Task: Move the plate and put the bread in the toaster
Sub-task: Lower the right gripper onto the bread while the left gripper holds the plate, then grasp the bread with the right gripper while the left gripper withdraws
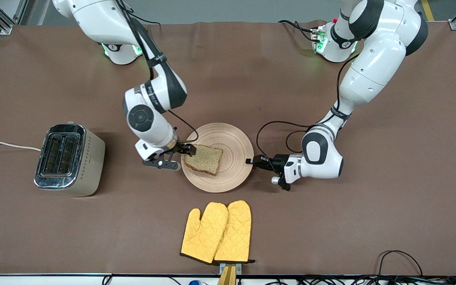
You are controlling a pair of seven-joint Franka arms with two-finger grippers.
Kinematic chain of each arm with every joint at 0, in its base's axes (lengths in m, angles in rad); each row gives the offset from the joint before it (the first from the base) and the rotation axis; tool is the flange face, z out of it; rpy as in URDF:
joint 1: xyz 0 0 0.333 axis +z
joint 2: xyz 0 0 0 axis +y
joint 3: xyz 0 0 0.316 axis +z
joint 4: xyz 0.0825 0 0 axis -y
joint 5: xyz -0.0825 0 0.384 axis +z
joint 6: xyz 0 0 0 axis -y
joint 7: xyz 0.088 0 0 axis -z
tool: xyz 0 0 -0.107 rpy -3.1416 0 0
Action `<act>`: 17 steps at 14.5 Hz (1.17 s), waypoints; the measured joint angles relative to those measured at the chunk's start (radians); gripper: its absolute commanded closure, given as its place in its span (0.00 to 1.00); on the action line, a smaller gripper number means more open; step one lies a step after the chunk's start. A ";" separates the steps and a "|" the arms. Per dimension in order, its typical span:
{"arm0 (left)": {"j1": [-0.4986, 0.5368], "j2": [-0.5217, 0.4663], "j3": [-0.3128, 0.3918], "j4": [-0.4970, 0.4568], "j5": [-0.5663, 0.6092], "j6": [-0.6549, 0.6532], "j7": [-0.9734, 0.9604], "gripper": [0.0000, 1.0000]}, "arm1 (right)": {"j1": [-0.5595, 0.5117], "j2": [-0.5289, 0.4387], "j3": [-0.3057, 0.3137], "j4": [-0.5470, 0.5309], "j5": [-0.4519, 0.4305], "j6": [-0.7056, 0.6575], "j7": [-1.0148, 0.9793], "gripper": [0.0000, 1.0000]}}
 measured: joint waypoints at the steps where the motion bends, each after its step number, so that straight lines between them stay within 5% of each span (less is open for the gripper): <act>1: 0.001 -0.002 0.000 0.004 0.000 0.007 0.000 0.00 | 0.010 0.014 0.000 0.000 0.000 0.009 0.000 0.28; 4: 0.009 -0.044 -0.001 0.010 0.000 0.070 -0.012 0.00 | 0.016 0.051 -0.003 0.000 0.000 0.018 0.000 0.48; 7: 0.011 -0.142 0.001 -0.005 0.015 0.105 -0.126 0.00 | 0.015 0.067 -0.011 0.000 0.000 0.024 0.000 0.51; 13: 0.020 -0.305 0.001 -0.026 0.456 0.076 -0.683 0.00 | 0.015 0.067 -0.011 0.005 0.000 0.024 0.000 0.53; 17: 0.023 -0.439 0.012 -0.030 0.681 -0.065 -0.964 0.00 | 0.017 0.067 -0.010 0.011 0.000 0.024 0.002 0.55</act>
